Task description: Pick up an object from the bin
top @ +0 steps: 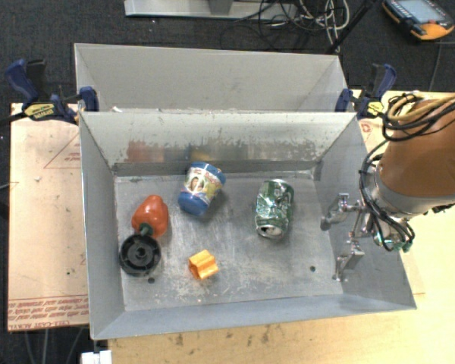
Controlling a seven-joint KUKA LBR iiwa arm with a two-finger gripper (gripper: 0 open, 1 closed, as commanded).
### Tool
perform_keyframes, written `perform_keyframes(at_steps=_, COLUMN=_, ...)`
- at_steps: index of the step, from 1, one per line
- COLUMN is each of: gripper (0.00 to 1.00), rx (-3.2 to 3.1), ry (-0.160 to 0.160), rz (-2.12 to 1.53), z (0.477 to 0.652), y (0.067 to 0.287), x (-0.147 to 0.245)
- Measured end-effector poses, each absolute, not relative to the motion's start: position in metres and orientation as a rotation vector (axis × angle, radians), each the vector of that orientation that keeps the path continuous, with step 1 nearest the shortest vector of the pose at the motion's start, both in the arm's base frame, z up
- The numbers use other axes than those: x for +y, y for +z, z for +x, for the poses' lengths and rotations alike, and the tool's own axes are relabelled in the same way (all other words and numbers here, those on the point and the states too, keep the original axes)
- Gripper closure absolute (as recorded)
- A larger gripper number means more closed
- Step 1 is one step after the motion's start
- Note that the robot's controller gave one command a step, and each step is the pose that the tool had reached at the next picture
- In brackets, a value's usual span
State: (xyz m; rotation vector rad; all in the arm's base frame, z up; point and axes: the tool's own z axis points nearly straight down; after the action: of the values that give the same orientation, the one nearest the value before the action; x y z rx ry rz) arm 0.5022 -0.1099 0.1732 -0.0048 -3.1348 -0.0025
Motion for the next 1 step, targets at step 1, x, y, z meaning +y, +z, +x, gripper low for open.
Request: perform_keyframes(at_steps=1, gripper=0.0, rx=-3.142, ry=-0.001, rz=0.0, z=0.5041, y=0.177, x=-0.1096)
